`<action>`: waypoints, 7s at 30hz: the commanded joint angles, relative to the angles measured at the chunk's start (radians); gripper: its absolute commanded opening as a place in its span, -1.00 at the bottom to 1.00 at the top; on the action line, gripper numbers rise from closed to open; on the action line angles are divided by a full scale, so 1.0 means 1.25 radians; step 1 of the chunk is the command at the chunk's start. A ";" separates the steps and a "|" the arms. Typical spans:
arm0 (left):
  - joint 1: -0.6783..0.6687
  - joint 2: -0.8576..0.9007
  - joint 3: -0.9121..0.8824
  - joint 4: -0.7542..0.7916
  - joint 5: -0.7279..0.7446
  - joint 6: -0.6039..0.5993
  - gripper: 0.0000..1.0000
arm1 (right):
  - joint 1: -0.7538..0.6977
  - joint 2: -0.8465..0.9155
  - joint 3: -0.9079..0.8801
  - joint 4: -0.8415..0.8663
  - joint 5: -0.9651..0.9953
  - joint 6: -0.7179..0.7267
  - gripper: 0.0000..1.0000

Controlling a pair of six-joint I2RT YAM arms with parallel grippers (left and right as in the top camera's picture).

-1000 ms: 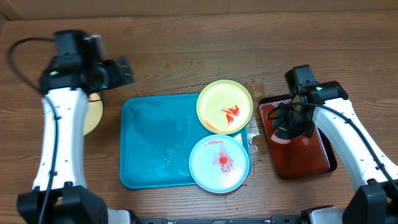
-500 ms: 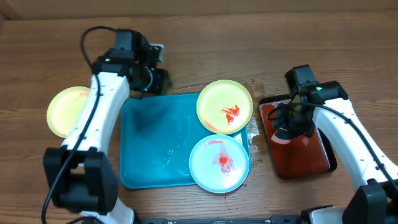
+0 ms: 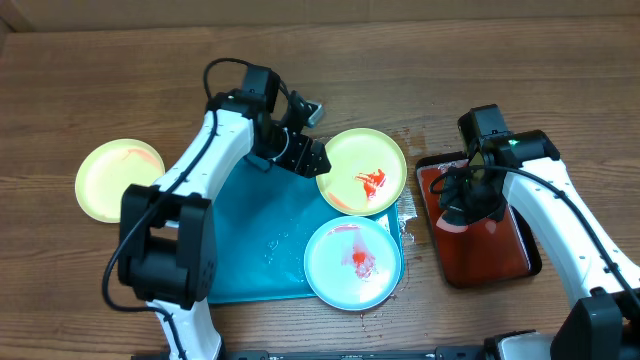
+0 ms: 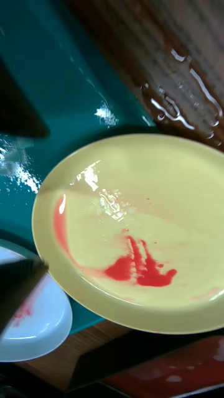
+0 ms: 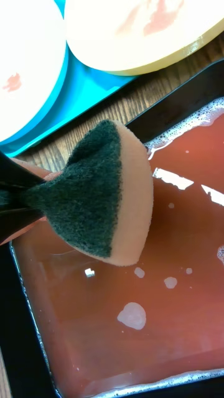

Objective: Clean dirty plates on tray and stack at the side

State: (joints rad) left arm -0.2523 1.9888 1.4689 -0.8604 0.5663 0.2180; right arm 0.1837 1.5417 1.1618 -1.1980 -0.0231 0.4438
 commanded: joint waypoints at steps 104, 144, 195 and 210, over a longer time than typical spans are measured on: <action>-0.024 0.027 -0.117 0.004 -0.395 -0.354 -0.91 | 0.247 0.437 0.020 0.471 -0.102 0.435 -0.92; -0.024 0.027 -0.117 0.001 -0.417 -0.369 -0.91 | 0.408 0.500 0.196 0.344 -0.264 0.212 -0.92; -0.024 0.027 -0.117 0.001 -0.417 -0.367 -0.90 | 0.365 0.503 0.264 0.473 -0.314 0.000 -0.92; -0.024 0.027 -0.117 -0.017 -0.417 -0.369 -0.91 | 0.329 0.504 0.264 0.473 -0.127 0.137 -0.92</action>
State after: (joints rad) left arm -0.2737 2.0026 1.3476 -0.8707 0.0963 -0.2367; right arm 0.6502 2.1521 1.4940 -0.6125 -0.3210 0.5407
